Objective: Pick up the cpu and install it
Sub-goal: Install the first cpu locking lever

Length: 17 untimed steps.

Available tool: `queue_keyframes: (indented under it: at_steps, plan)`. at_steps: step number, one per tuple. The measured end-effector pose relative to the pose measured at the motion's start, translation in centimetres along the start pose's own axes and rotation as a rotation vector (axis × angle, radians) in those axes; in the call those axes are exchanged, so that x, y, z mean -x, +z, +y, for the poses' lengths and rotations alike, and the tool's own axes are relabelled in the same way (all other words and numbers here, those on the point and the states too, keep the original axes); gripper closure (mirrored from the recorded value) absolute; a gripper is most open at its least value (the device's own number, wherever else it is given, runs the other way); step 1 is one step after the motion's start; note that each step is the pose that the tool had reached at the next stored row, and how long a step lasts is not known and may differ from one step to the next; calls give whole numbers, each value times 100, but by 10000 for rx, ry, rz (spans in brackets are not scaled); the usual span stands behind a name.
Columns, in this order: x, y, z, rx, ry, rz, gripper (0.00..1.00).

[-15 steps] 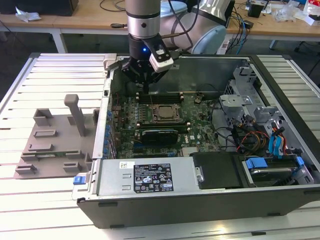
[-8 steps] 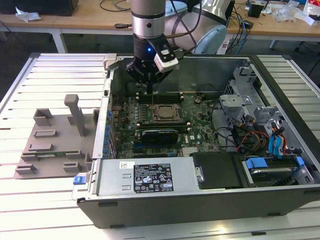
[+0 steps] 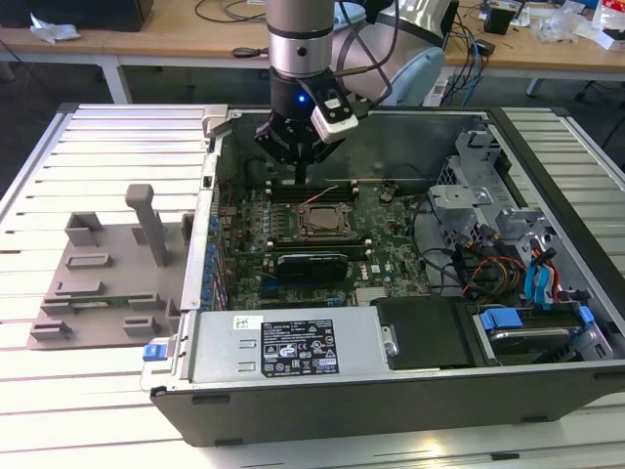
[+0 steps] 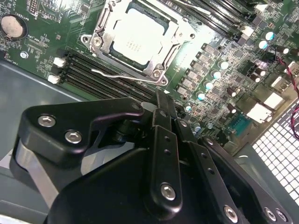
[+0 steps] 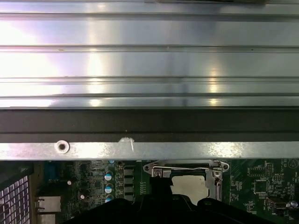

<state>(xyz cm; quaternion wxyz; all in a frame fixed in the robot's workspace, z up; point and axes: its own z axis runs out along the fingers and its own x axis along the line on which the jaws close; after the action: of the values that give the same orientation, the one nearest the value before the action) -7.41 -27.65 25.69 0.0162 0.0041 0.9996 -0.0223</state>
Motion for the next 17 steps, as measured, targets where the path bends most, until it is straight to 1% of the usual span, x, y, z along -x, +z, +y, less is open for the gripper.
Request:
queue_keyframes:
  at_steps: [5,9,17]
  plan:
    - [0,1,0,1,3,-1,89]
    - [-1,24,1,0,3,-1,89]
    - [-1,47,2,-1,46,1,89]
